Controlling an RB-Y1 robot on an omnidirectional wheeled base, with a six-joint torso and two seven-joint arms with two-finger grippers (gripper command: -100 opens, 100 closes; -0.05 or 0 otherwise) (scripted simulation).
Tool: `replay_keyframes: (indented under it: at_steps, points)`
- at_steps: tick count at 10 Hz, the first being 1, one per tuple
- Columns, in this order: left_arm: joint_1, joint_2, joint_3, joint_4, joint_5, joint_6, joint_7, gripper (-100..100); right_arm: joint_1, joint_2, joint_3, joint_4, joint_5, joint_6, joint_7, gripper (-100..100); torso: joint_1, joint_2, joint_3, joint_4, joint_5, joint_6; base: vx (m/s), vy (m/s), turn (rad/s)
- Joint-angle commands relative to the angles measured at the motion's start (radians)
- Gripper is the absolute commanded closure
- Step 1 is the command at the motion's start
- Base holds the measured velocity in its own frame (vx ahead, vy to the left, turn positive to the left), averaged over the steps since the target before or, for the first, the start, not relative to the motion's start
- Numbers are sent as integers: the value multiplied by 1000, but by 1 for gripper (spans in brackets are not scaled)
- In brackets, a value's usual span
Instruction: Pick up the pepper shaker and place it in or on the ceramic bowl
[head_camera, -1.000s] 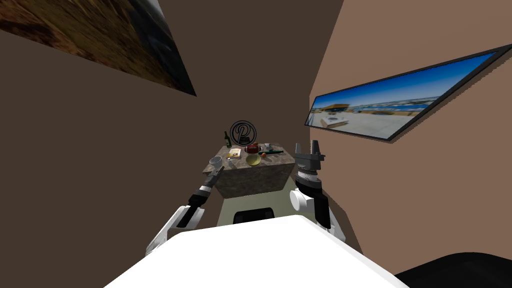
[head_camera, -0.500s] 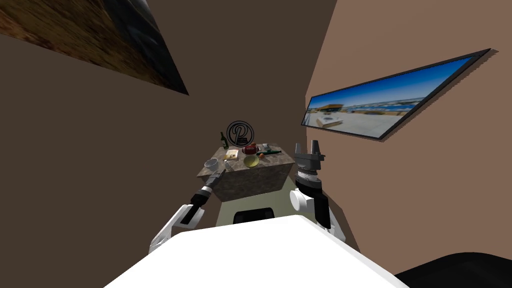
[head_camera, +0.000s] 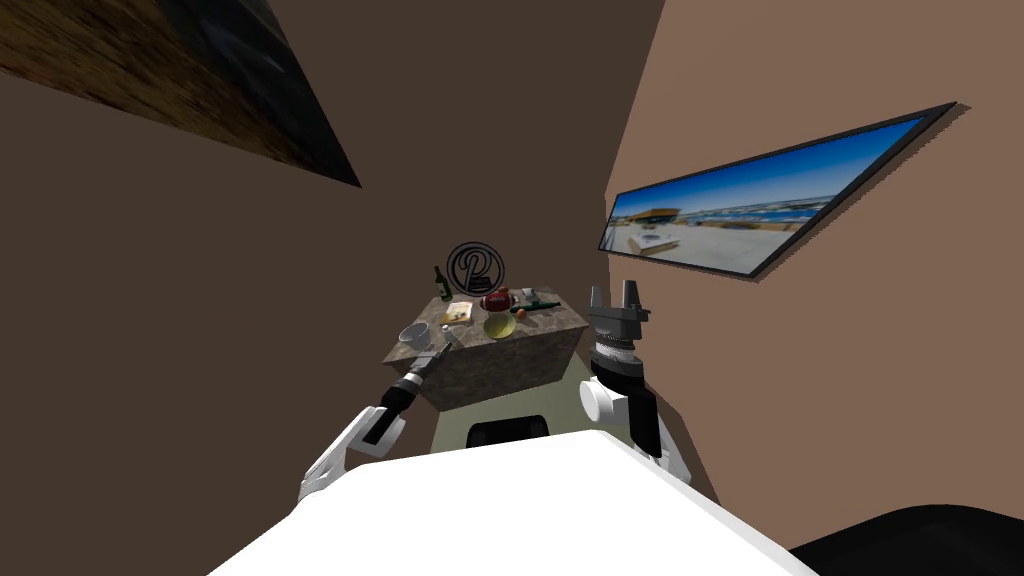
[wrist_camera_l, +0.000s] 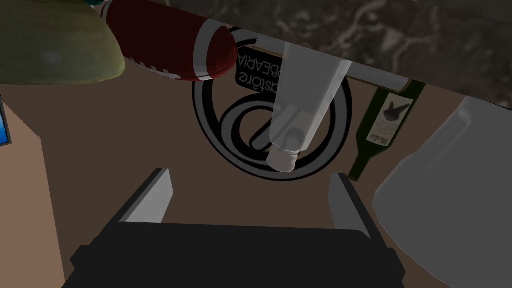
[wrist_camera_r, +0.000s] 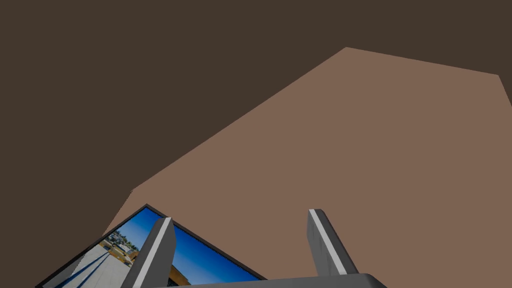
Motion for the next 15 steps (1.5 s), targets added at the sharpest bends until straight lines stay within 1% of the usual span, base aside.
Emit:
replay_keyframes:
  at_steps: [1,3,4,5,6,8,10,11,12,15]
  points:
    - [-20,27,-6,38,-23,7,-31,-100,0,0,0,0,0,0,0,0,0,0,0,0,0,0,93,32,-141]
    - [-46,60,-10,76,-44,10,-61,-100,0,0,0,0,0,0,0,0,2,-4,-2,-1,0,0,139,38,-153]
    - [-42,50,-10,68,-38,10,-49,-100,0,0,0,0,0,0,0,0,2,-6,-3,-1,0,0,73,20,-31]
    - [-44,51,-10,70,-39,10,-53,0,0,0,0,0,0,0,0,0,0,-2,-2,-1,0,0,13,4,5]
    - [-78,49,5,106,-35,18,-55,-100,0,0,0,0,0,0,0,0,-1,2,1,0,0,0,-30,-2,-188]
    - [-100,47,15,130,-33,24,-57,-100,0,0,0,0,0,0,0,0,-1,7,4,1,0,0,-59,5,-109]
    - [-144,44,35,178,-28,34,-61,-100,0,0,0,0,0,0,0,0,-1,8,4,2,0,0,-58,2,-158]
    - [-131,41,31,169,-30,25,-64,-100,0,0,0,0,0,0,0,0,-1,8,4,2,0,0,-27,3,-32]
    - [-134,41,32,172,-30,27,-65,100,0,0,0,0,0,0,0,0,-1,7,4,1,0,-1,-4,1,11]
    - [-133,41,32,171,-30,27,-65,100,0,0,0,0,0,0,0,0,-1,5,3,1,0,-1,0,0,0]
